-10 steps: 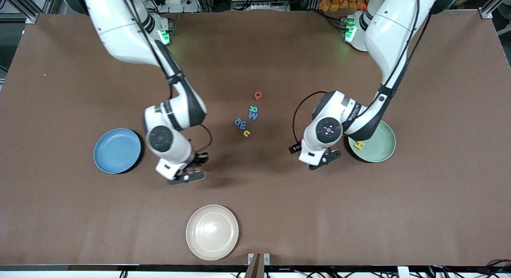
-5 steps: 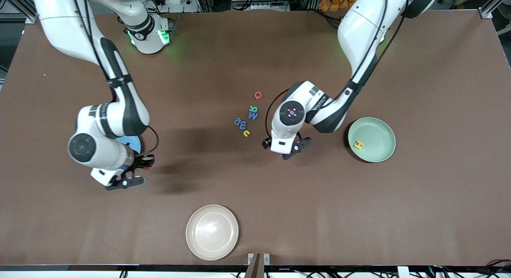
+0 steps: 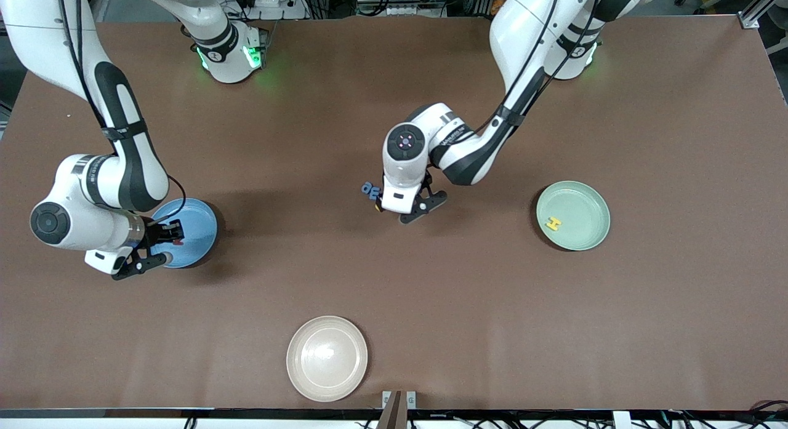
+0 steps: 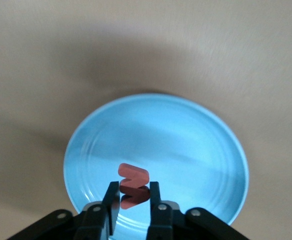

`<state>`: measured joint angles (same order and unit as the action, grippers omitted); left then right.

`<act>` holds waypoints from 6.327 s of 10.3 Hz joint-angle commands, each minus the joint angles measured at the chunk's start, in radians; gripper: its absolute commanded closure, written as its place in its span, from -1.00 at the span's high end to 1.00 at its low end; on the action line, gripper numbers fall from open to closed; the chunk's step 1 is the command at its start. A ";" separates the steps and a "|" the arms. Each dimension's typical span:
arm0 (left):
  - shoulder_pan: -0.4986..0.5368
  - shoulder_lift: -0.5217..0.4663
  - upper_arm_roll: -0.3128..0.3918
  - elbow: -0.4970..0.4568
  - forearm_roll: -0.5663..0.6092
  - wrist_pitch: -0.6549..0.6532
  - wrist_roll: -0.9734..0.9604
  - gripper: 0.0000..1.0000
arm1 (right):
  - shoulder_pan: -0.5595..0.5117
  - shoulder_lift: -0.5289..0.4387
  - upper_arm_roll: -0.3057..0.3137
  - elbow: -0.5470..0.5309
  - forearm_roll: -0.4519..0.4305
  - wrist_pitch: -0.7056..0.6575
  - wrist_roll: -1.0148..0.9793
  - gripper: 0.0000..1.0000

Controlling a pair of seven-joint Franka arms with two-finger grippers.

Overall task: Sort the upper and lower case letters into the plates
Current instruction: 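Drop the pink w into the blue plate with the right gripper, then lower the left gripper onto the pink a and grasp it, then carry the pink a over the green plate with the left gripper, then open the left gripper to release the pink a into the plate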

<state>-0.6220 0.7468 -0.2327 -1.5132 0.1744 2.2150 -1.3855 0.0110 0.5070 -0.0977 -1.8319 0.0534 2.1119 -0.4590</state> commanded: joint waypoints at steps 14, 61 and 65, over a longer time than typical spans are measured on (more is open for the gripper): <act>-0.096 -0.162 -0.094 -0.504 0.114 0.362 0.005 1.00 | -0.003 -0.033 0.052 -0.007 0.002 0.040 0.007 1.00; 0.742 -0.376 -0.157 -0.552 0.010 -0.080 1.055 0.55 | 0.438 0.031 0.082 0.146 -0.001 0.086 0.106 1.00; 0.598 -0.321 -0.232 -0.437 -0.024 -0.080 0.682 0.56 | 0.567 0.042 0.082 0.138 -0.003 0.109 0.138 1.00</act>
<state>0.0402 0.3887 -0.4671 -2.0055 0.1662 2.1406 -0.5952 0.5347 0.5354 -0.0090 -1.7059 0.0551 2.2211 -0.3548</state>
